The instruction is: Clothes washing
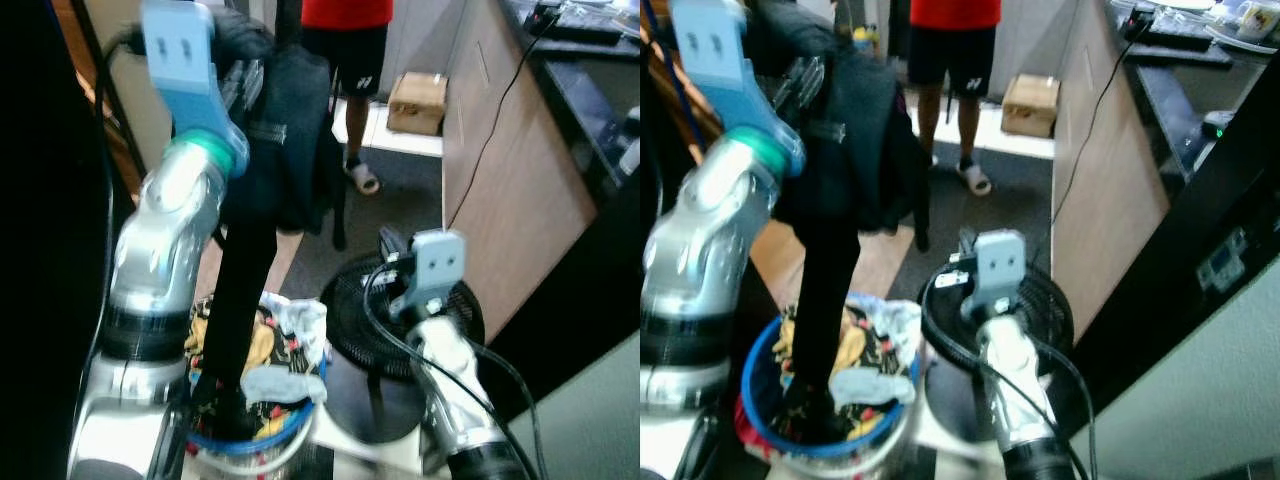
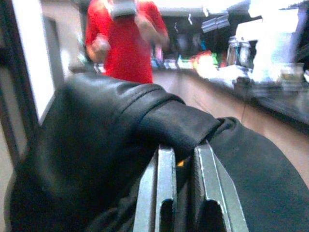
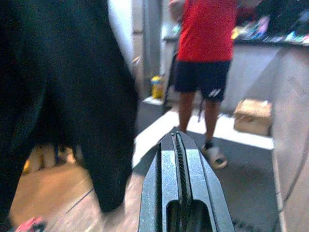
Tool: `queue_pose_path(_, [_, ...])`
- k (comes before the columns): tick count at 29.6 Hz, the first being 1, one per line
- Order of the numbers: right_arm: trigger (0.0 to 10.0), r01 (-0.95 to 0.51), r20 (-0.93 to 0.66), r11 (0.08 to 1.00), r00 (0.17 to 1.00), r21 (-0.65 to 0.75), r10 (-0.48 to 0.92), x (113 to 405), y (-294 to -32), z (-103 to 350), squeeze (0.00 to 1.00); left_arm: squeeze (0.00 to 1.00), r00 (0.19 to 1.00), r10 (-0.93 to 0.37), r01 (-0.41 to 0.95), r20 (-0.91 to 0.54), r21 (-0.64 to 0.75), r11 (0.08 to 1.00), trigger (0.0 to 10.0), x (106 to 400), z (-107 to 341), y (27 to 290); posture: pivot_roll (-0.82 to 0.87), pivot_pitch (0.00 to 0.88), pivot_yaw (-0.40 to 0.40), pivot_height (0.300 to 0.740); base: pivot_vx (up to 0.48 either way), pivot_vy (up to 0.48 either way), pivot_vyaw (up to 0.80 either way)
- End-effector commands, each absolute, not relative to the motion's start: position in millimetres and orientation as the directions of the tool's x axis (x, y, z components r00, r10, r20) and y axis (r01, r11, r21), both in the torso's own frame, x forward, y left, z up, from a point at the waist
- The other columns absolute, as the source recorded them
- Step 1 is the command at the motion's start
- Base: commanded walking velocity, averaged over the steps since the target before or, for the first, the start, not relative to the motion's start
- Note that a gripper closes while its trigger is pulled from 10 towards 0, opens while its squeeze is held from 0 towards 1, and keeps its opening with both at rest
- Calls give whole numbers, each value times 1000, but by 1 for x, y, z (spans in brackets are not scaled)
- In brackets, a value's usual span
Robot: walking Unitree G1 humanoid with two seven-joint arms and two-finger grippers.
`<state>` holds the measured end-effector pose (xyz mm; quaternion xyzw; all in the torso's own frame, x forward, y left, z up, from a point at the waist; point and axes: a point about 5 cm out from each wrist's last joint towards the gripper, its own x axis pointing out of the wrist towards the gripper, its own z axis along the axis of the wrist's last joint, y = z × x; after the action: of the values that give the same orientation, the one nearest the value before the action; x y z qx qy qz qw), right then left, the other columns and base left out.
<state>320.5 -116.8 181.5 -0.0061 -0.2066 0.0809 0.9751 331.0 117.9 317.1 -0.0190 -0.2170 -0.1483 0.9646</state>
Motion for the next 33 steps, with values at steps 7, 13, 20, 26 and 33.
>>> queue_pose_path(7, [10000, -146, 526, 988, 837, -52, 152, 317, -121, 228, 0, 0, 684, -391, 322, 616, 226, 919, 10000, 278, 351, 105, 106, 0, 45, 740, 0, 0, 0])
queue_pose_path(13, [10000, -154, 577, 986, 801, -61, 161, 313, -118, 247, 0, 0, 699, -406, 275, 589, 303, 913, 10000, 271, 342, 114, 106, 0, 43, 740, 0, 0, 0])
queue_pose_path(20, [10000, -148, 656, 987, 739, -65, 154, 305, -120, 279, 0, 0, 673, -350, 188, 651, 307, 933, 10000, 273, 364, 124, 129, 0, 30, 740, 0, 0, 0])
queue_pose_path(26, [10000, -44, 846, 995, 524, -90, 100, 283, -142, 360, 0, 0, 611, -330, 191, 720, 270, 944, 10000, 276, 387, 123, 104, 0, 50, 740, 0, 0, 0])
queue_pose_path(33, [10000, 40, 931, 991, 348, -129, 108, 263, -160, 418, 0, 0, 418, -267, 136, 869, 231, 963, 10000, 270, 448, 130, 100, 0, 31, 740, 0, 0, 0])
